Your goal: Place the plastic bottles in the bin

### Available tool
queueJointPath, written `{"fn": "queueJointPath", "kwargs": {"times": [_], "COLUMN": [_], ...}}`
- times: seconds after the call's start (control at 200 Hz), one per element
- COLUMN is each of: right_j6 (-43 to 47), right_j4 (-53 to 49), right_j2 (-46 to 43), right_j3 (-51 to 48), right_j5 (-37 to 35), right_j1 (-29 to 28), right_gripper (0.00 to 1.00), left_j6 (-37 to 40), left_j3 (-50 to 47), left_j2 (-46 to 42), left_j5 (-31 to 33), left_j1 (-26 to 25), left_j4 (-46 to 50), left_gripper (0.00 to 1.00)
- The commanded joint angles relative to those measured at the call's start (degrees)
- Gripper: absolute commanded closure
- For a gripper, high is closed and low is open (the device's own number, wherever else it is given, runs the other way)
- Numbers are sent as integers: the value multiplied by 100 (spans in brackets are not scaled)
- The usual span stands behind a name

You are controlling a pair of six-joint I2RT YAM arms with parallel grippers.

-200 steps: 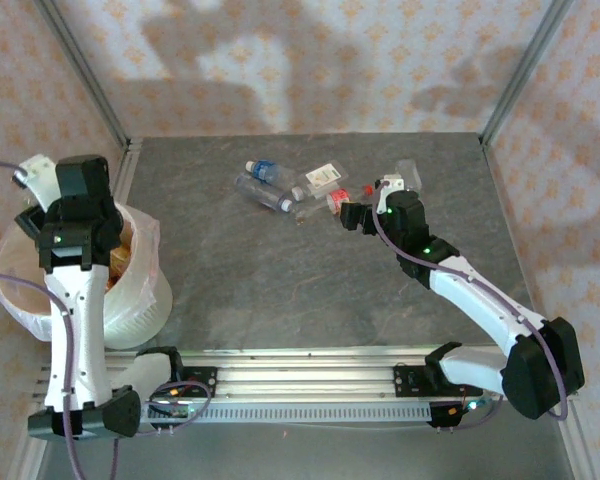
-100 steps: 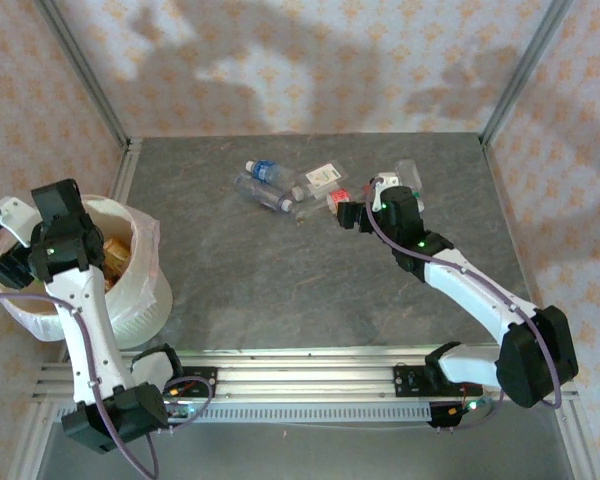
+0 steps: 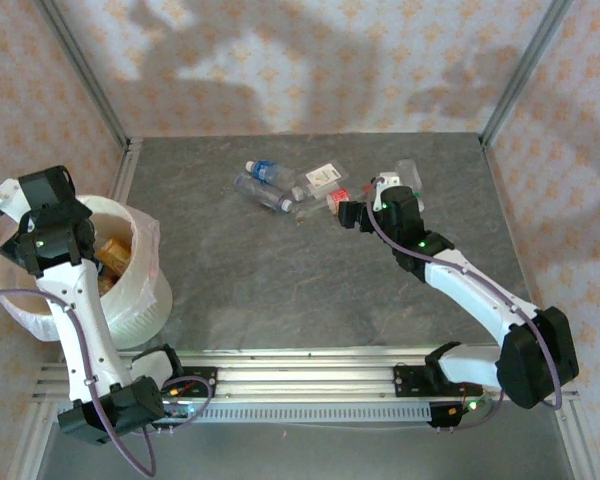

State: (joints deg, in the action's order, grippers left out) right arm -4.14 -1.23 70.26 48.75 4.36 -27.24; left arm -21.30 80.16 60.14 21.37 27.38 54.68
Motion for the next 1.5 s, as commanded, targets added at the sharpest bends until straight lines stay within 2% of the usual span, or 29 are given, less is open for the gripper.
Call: {"fn": "queueJointPath", "kwargs": {"times": [0.0, 0.125, 0.28, 0.39, 0.57, 0.736, 0.876, 0.996, 1.126, 1.186, 1.291, 1.496], "right_j6": [-88, -124, -179, -158, -216, -244, -263, -262, -332, -333, -326, -403], "right_j4": [122, 140, 215, 224, 131, 72, 38, 36, 16, -65, -228, -604], "right_j2": [-180, -195, -214, -214, -214, -412, -584, -772, -958, -1020, -1117, -1225], "right_j3": [-29, -41, -83, -104, -120, -137, -219, -337, -428, -411, -393, -375], "right_j5": [-210, -280, -379, -436, -506, -588, -812, -1032, -1308, -1340, -1335, -1383], "right_j1": [-19, -18, -18, -24, -20, -22, -21, -19, -18, -22, -18, -18], "right_gripper": [1, 1, 1, 1, 1, 1, 1, 1, 1, 1, 1, 1], "left_j6": [-102, -209, -663, -846, -1050, -1083, -1124, -1515, -2211, -2362, -2545, -3186], "left_j3": [287, 527, 606, 792, 1099, 1657, 2036, 2098, 2106, 2373, 2925, 2975], "left_j2": [-66, -46, -116, -39, 352, 1246, 1968, 2543, 3369, 3894, 4759, 5889], "left_j5": [-316, -911, -2359, -2942, -2928, -2553, -2235, -2145, -2674, -2675, -2300, -2308], "left_j1": [-170, -405, -684, -1056, -2342, -3696, -4356, -4572, -4595, -4610, -4597, -4421], "left_j4": [158, 141, -336, -652, -1091, -1192, -1316, -1517, -2029, -1836, -1227, -1454], "left_gripper": [0, 1, 1, 1, 1, 1, 1, 0, 0, 0, 0, 3]}}
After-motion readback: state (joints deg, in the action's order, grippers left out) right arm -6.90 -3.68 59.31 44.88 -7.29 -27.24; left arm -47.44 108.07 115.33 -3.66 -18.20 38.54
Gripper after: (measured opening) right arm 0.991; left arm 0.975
